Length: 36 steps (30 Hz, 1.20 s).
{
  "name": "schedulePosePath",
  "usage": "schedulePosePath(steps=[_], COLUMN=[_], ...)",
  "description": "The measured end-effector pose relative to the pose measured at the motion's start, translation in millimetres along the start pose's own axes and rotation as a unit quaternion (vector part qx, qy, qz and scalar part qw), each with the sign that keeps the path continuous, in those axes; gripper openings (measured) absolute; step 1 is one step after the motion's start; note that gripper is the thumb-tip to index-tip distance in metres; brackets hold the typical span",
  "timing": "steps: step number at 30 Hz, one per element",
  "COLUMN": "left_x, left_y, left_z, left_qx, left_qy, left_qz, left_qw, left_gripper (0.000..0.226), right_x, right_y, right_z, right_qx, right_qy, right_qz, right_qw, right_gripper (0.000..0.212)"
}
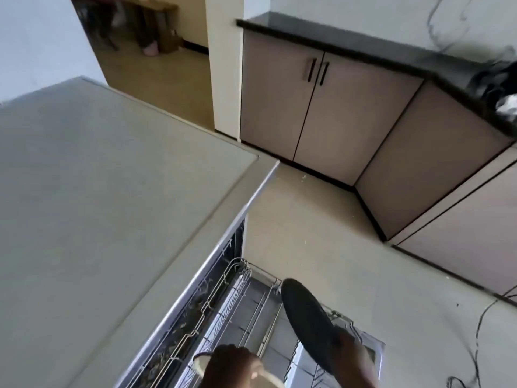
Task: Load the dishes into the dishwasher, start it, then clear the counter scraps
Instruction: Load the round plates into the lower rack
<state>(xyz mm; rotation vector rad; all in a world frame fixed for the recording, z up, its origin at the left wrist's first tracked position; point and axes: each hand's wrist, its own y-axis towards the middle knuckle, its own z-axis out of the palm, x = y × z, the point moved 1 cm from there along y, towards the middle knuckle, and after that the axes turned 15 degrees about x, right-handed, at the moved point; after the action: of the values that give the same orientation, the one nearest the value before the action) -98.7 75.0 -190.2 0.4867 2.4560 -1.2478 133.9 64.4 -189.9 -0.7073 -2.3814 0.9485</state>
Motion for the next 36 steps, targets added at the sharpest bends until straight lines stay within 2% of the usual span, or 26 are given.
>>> schedulePosePath(steps=[4,10,16,18,21,24,28,32,36], left_x=[30.3,73.2,88.2,89.7,90.6,89.7,91.9,93.8,94.4], left_y=[39.1,91.7,101.5,103.5,107.0,107.5,105.9,106.5,109.2], left_z=[15.1,55.7,69.3,72.9,76.3,79.1,83.1,86.2,85.1], left_qx=[-0.114,-0.181,-0.263,-0.272,-0.28,-0.289,-0.289,-0.289,-0.285], left_qy=[-0.055,-0.17,-0.195,-0.213,-0.231,-0.222,-0.233,-0.241,-0.239], left_qz=[0.032,0.097,0.14,0.147,0.16,0.164,0.164,0.173,0.173], left_qw=[0.991,0.964,0.935,0.927,0.918,0.917,0.914,0.91,0.912], left_gripper=[0.035,0.034,0.027,0.023,0.019,0.02,0.021,0.018,0.02], right_x=[33.5,67.6,72.2,65.2,58.3,53.6,48.4,52.0,55.2], right_y=[57.2,158.2,220.5,228.1,224.5,214.8,210.5,220.1,236.3], right_z=[12.7,43.8,58.8,61.8,69.9,81.5,88.3,89.3,77.9], right_qx=[0.018,0.0,0.0,0.008,-0.003,-0.043,-0.083,-0.074,-0.065], right_qy=[-0.005,0.009,-0.007,0.001,-0.009,-0.014,0.011,-0.02,0.022], right_qz=[-0.046,-0.121,-0.164,-0.181,-0.204,-0.239,-0.257,-0.246,-0.231], right_qw=[0.999,0.993,0.986,0.984,0.979,0.97,0.963,0.966,0.971], right_gripper=[0.026,0.022,0.017,0.007,0.005,0.029,0.027,0.027,0.022])
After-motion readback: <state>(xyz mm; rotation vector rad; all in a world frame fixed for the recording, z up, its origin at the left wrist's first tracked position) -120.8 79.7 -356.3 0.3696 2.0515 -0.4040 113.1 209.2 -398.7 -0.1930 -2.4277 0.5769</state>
